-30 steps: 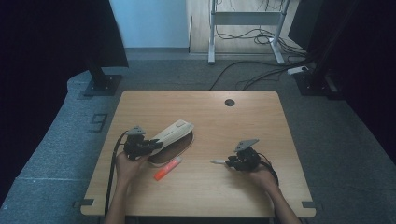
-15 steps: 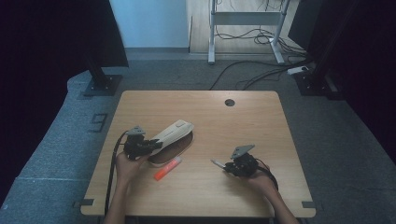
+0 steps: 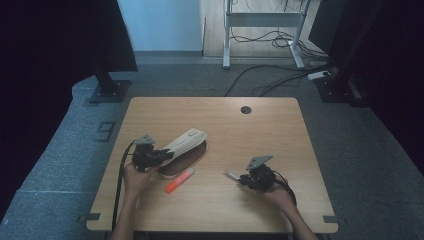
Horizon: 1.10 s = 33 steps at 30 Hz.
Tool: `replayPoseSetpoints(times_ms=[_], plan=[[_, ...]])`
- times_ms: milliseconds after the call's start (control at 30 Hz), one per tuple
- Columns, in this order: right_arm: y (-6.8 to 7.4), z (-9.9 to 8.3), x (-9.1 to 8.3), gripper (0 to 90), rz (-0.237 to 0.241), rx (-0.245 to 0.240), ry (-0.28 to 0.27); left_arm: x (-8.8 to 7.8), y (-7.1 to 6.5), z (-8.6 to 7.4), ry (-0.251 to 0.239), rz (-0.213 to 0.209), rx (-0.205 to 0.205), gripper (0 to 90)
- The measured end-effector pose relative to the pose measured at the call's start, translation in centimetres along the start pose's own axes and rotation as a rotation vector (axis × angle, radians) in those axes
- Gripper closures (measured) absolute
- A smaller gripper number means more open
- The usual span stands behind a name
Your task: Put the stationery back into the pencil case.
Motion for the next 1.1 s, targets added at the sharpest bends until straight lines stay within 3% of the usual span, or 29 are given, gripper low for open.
replayPoseSetpoints(times_ms=[267,1100], plan=[[-0.2,1.4,-0.3,78.1,0.000,-0.003,-0.023,-0.2,-0.1,0.1,-0.010,0.013,-0.007,75.4],[-0.5,6.6,2.8,78.1,0.021,-0.023,-0.014,-0.4,-0.3,0.3,-0.031,0.024,-0.003,75.9]])
Point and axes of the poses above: each handheld gripper's, and its own axes: x roughly forward along the jaws, z roughly out of its top, y roughly to its left, the point moved 1 cm from there along x, roughly forward along the jaws, and after that the axes turned 6 degrees about -y, right-handed, at the moved point
